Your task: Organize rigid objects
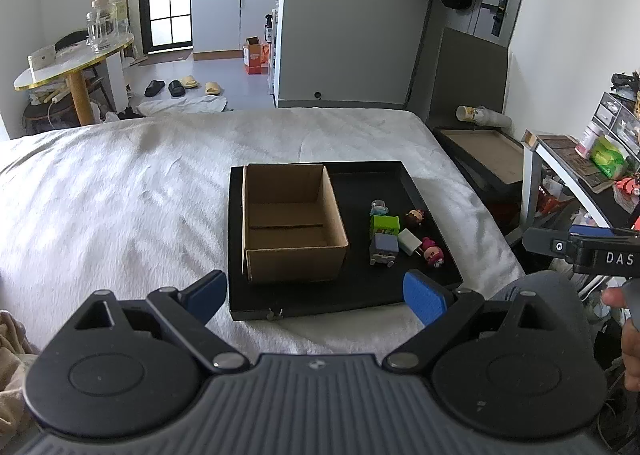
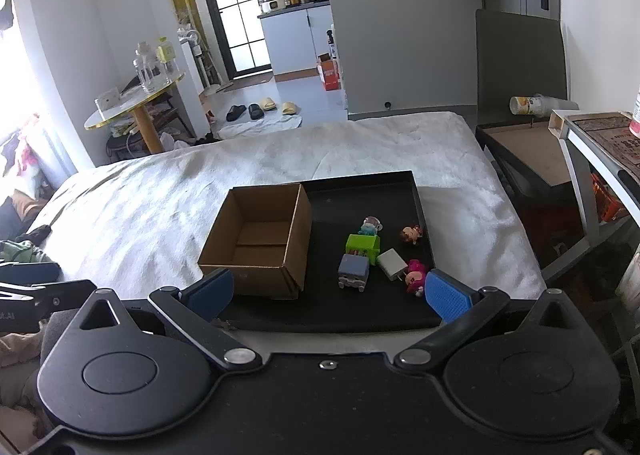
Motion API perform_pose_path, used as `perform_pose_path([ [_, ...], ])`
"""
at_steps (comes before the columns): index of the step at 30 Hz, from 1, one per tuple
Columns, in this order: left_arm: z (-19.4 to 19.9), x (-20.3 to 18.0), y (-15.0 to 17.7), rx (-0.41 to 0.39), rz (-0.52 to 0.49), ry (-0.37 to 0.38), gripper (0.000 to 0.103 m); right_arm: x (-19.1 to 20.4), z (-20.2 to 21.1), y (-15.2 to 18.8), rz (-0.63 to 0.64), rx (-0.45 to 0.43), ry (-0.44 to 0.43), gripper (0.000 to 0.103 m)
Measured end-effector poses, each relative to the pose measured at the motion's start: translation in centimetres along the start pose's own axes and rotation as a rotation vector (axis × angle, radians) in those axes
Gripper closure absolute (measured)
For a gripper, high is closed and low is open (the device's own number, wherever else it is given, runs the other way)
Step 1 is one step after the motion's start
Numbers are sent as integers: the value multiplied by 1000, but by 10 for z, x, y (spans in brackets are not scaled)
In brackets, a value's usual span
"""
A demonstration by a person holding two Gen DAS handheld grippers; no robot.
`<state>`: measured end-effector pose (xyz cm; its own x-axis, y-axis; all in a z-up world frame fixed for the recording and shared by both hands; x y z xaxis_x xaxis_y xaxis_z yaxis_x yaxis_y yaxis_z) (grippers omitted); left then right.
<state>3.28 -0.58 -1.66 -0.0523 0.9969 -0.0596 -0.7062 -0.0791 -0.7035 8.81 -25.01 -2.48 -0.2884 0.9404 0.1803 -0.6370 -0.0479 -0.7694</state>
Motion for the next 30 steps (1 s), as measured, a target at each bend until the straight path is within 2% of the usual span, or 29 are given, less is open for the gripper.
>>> perform_pose_path([
  [13, -34, 17, -11, 17, 49, -20, 9, -8, -41, 4, -20, 73, -11, 0],
  [22, -55, 41, -24, 16, 103, -43, 9, -22, -64, -5, -34, 79, -2, 0],
  [30, -79, 59, -29, 56, 150, -67, 9, -38, -88, -11, -76, 109, -18, 0],
])
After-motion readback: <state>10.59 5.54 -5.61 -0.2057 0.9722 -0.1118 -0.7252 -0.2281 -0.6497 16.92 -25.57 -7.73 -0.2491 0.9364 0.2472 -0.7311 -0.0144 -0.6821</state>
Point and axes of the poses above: each gripper's, at about its wrist camera, not at the fingertips, and z roughly against the way its jaws point, x to its left, y to its underside, the point moved 7 cm from there along -z, roughly the way its jaws point, and after that the axes turned 2 degrees about -y, right-handed, at the moved point
